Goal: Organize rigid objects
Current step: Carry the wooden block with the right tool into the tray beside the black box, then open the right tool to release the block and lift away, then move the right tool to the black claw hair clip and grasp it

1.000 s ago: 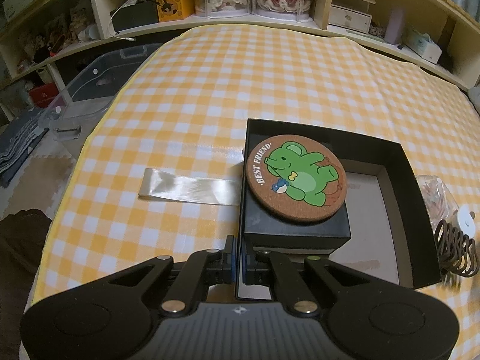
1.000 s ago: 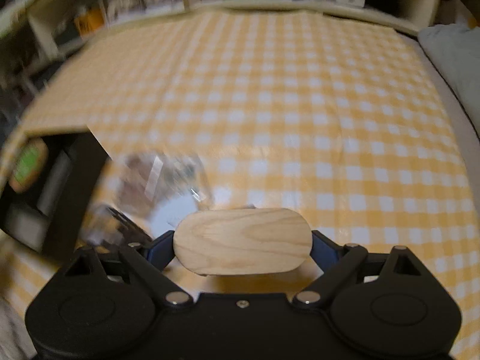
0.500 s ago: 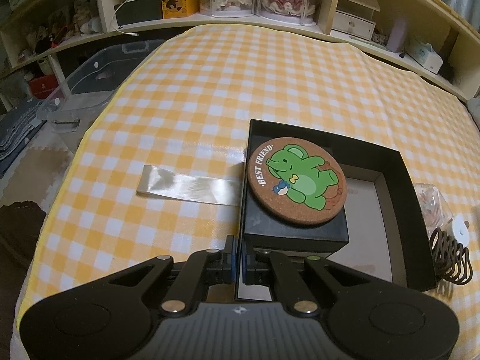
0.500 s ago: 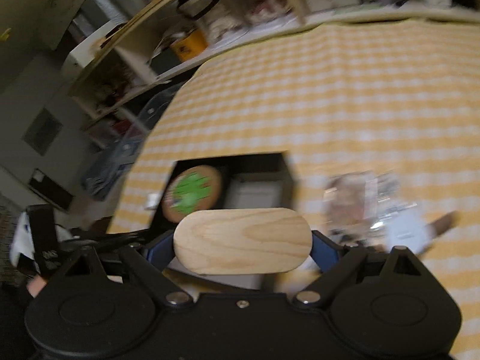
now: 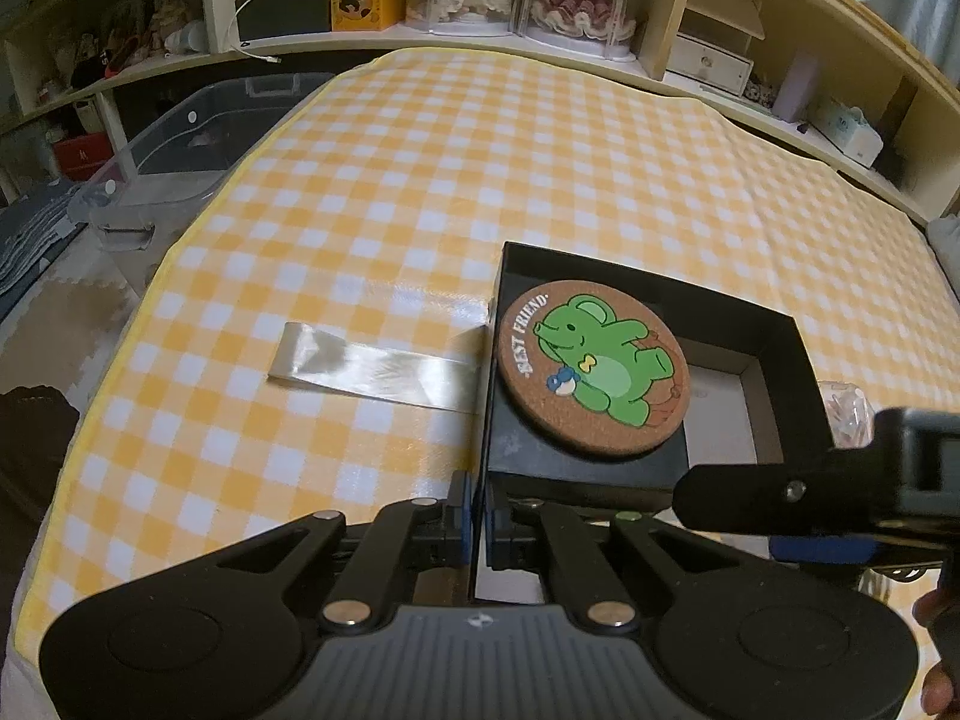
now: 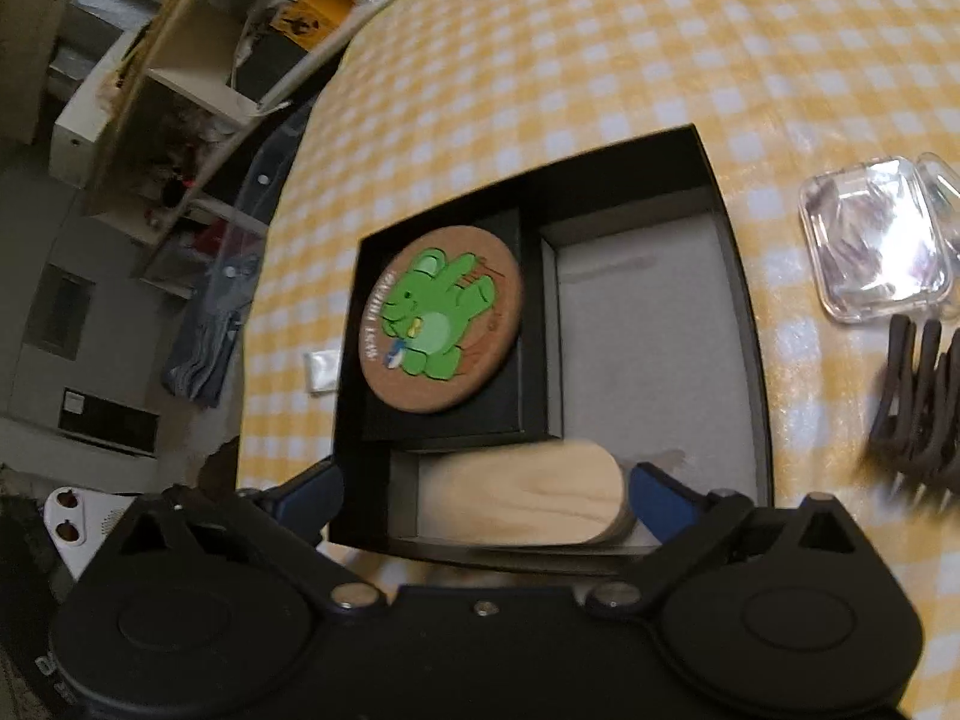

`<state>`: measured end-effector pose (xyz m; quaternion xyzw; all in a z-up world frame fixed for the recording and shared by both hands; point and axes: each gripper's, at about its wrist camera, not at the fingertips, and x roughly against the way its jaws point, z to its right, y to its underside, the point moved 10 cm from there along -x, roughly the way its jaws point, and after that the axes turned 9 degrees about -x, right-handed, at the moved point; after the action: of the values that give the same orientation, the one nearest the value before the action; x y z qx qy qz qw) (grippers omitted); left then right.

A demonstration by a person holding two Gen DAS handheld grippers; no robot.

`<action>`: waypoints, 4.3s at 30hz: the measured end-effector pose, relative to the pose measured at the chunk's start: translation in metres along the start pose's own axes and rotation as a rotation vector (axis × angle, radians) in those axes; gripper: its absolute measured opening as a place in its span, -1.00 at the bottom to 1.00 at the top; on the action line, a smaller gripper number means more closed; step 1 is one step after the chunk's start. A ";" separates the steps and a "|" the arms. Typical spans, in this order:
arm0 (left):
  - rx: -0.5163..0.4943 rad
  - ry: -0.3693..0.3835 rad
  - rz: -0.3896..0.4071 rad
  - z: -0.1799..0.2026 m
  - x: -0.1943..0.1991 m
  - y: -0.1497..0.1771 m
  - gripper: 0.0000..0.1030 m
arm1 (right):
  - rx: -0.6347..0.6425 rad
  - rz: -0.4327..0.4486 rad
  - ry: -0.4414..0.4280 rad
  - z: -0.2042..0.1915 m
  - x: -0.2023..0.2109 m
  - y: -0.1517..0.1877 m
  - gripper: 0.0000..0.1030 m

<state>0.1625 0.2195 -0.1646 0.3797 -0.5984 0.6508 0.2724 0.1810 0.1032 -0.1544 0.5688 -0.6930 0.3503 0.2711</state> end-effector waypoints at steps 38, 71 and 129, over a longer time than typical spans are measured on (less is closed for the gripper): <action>-0.002 -0.005 0.001 0.000 0.000 -0.001 -0.93 | 0.374 -0.107 0.230 0.007 -0.043 0.007 -0.95; -0.009 -0.026 -0.004 -0.001 0.000 0.000 -0.93 | 0.555 0.289 0.059 -0.006 0.131 -0.004 1.00; -0.050 -0.075 -0.019 0.006 0.001 -0.001 -0.91 | 0.128 0.263 0.176 0.159 0.163 -0.048 -0.93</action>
<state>0.1637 0.2140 -0.1638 0.4026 -0.6207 0.6183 0.2651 0.1979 -0.1254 -0.1161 0.4567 -0.7113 0.4745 0.2458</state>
